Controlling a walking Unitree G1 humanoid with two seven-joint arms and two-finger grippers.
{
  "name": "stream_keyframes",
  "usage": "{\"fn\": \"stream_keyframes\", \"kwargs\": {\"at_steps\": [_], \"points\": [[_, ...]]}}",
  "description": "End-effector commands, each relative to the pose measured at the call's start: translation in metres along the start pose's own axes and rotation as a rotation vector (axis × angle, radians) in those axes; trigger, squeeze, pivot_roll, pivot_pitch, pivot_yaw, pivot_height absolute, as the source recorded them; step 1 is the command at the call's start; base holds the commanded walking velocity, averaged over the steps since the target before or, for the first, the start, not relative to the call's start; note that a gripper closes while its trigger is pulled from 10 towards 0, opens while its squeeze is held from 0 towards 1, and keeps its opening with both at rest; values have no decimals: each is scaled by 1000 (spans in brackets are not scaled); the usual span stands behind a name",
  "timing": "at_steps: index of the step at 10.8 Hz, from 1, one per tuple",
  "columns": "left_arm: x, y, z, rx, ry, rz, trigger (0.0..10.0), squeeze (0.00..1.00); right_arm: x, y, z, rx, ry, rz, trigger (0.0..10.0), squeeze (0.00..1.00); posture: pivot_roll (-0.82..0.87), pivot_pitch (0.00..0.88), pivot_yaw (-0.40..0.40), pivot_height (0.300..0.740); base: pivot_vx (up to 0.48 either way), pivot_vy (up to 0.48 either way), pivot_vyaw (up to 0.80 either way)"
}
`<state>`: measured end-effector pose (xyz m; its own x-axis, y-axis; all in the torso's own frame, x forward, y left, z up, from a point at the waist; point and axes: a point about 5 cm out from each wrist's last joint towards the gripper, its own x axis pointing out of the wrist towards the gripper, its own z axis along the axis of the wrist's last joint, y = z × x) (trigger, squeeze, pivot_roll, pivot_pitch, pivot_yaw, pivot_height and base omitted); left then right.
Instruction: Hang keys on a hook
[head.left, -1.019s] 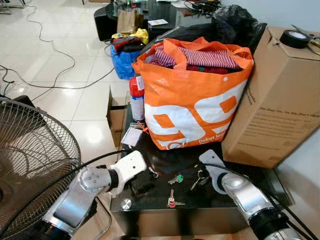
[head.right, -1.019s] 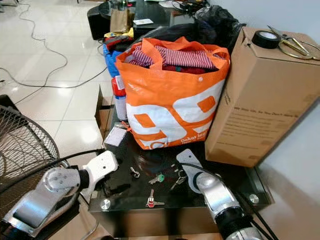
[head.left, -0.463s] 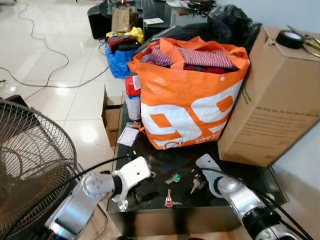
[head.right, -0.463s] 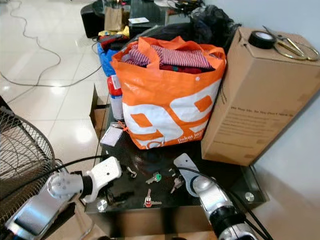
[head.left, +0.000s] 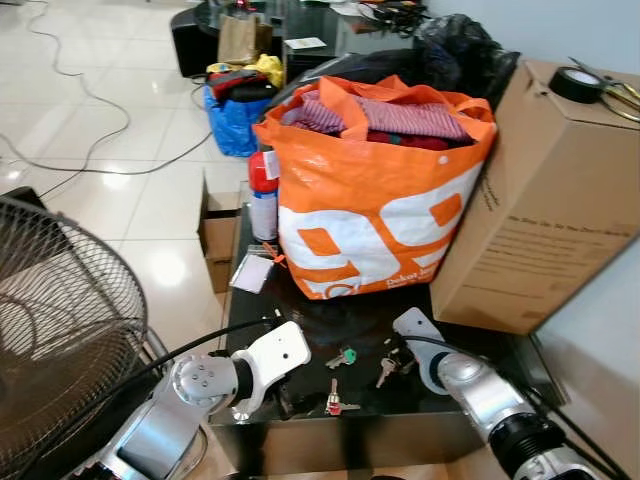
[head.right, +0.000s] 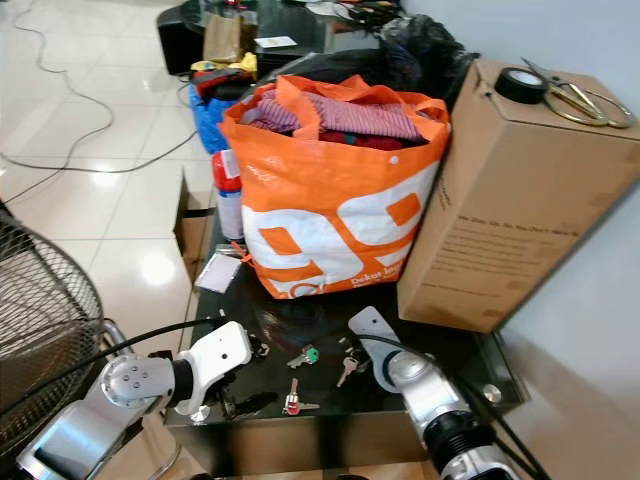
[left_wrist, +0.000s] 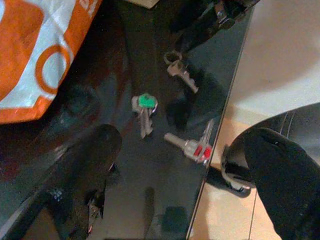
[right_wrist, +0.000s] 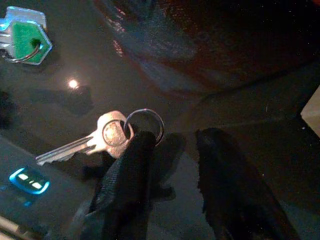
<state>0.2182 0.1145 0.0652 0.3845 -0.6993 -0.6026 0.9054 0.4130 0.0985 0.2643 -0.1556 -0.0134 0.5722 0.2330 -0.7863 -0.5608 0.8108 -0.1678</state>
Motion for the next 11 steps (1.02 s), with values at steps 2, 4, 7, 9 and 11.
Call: {"fn": "stream_keyframes", "kwargs": {"at_steps": [2, 4, 7, 9, 11], "points": [[2, -1, 5, 18, -6, -5, 10000, 0, -1, -5, 3, 41, -15, 26, 10000, 1000, -204, 0, -74, 740, 0, 0, 0], [1, -2, 5, 21, -3, -8, 10000, 0, 4, 1, 4, 217, -55, 26, 10000, 1000, -194, 0, -70, 740, 0, 0, 0], [-2, -2, 4, 20, 6, -11, 10000, 0, 12, 8, -1, 290, -33, -78, 10000, 1000, -177, 0, -76, 740, 0, 0, 0], [-4, -4, 2, 14, 13, -11, 10000, 0, 16, 13, -5, 306, -1, -118, 10000, 0, -166, 0, -84, 740, 0, 0, 0], [-5, -5, 2, 11, 17, -12, 10000, 0, 19, 17, -10, 367, 20, -129, 10000, 0, -161, 0, -86, 740, 0, 0, 0]]}}
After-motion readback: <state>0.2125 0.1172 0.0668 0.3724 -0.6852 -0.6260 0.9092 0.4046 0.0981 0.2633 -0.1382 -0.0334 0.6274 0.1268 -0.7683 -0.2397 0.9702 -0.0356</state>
